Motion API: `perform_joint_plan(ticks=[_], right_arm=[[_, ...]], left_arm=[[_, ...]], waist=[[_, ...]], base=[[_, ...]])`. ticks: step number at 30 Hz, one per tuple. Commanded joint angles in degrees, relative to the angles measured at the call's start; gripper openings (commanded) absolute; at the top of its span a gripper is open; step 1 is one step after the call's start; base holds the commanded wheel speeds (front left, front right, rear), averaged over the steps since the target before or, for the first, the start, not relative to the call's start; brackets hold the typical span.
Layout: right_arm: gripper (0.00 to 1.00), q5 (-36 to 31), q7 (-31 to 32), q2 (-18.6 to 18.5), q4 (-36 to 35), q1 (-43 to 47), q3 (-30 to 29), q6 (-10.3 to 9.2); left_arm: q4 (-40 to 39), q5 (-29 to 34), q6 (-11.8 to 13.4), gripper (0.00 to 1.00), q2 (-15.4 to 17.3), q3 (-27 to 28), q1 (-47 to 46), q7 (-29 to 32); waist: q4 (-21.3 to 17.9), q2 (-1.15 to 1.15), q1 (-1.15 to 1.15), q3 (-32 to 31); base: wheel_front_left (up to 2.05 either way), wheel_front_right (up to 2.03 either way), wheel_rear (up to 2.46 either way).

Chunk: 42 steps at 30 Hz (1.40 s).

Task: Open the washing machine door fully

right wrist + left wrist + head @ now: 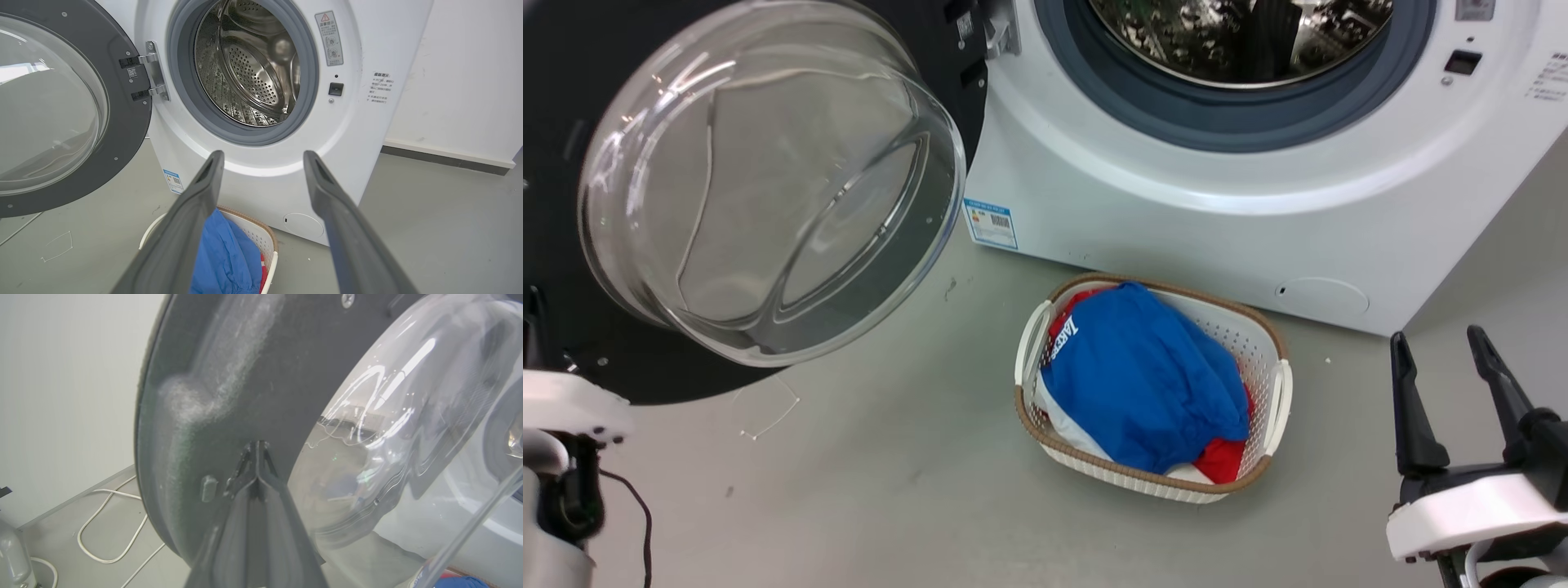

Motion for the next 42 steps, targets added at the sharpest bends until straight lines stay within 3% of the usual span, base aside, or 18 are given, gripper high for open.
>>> perform_joint_plan(ticks=[1, 15, 24, 25, 26, 27, 28, 42], right_arm=[[1.0, 0.6, -0.4, 0.1, 0.5, 0.7, 0.1, -0.01], [1.0, 2.5, -1.9, 0.1, 4.8, 5.2, 1.5, -0.01], [1.0, 3.0, -2.5, 0.1, 6.5, 5.4, 2.6, -0.01], [1.0, 2.9, -2.7, 0.1, 6.6, 5.2, 2.8, -0.01], [1.0, 2.9, -2.8, 0.1, 6.8, 5.0, 2.8, -0.01], [1.0, 2.8, -2.8, 0.1, 7.0, 4.9, 2.9, -0.01], [1.0, 2.7, -2.9, 0.1, 7.1, 4.9, 2.9, -0.01], [1.0, 2.3, -4.3, 0.1, 9.0, 3.1, 3.5, -0.01]], left_arm=[[-1.4, 1.0, 0.6, 0.0, -0.7, 0.2, 1.9, -0.3], [-22.9, 7.3, 6.3, 0.0, -8.3, -1.0, 22.3, -0.4], [-31.7, 10.7, 6.3, 0.0, -12.9, -7.4, 27.8, 0.2], [-31.7, 10.9, 6.1, 0.11, -13.0, -8.0, 27.6, 0.6], [-31.5, 10.9, 5.9, 0.38, -13.3, -8.8, 27.1, 0.9], [-31.2, 10.8, 5.4, 0.75, -13.5, -9.3, 26.5, 1.2], [-30.8, 10.9, 5.0, 1.0, -13.6, -10.1, 26.1, 1.5], [-26.2, 12.1, 4.3, 1.0, -14.6, -13.2, 21.3, 1.7]], waist=[[-0.3, 0.0, -0.01, -1.5], [-1.9, 0.0, -0.01, -9.4], [-5.6, 0.0, -0.01, -10.9], [-6.2, 0.0, -0.01, -10.9], [-6.8, 0.0, -0.01, -11.0], [-7.4, 0.0, -0.01, -11.0], [-8.1, 0.0, -0.01, -11.0], [-18.4, 0.0, -0.01, -9.2]], base=[[0.0, 0.0, 0.0], [0.0, 0.0, 0.0], [0.0, 0.0, 0.0], [0.0, 0.0, 0.0], [0.0, 0.0, 0.0], [0.0, 0.0, 0.0], [0.0, 0.0, 0.0], [0.0, 0.0, 0.0]])
